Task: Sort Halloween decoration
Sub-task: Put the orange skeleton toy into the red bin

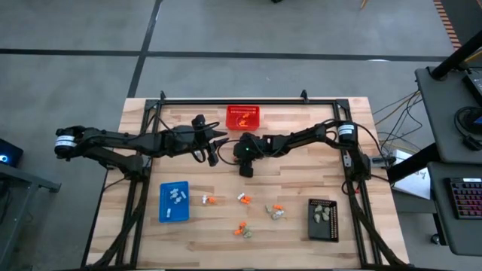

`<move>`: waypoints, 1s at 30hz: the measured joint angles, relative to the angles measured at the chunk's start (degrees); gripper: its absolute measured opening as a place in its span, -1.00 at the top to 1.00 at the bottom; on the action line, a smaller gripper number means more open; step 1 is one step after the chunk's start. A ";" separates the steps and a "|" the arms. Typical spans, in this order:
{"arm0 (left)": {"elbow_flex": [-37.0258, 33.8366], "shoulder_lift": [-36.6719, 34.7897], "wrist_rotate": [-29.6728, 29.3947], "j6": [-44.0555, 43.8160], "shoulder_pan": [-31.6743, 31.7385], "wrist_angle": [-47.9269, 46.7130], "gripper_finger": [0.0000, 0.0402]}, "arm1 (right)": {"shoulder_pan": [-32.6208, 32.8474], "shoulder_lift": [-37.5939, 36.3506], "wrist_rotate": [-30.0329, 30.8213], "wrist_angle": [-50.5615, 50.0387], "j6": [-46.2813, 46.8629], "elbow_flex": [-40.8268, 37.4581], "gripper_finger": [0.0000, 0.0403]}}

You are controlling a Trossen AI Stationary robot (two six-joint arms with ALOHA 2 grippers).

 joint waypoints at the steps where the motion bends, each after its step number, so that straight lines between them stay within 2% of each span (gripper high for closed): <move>1: 0.00 0.00 0.00 0.00 0.00 0.00 0.63 | 0.00 -0.02 -0.24 -0.08 0.14 0.00 0.43; 6: 0.00 0.00 0.00 0.00 0.00 0.00 0.63 | 0.00 -0.02 -0.54 -0.12 0.28 -0.04 0.61; 11: 0.00 0.00 0.00 0.00 0.00 0.02 0.63 | 0.02 -0.02 -0.75 -0.04 0.30 -0.07 0.71; 30: 0.00 0.00 -0.02 -0.02 0.00 0.06 0.63 | -0.02 -0.28 0.08 -0.39 -1.83 2.57 0.84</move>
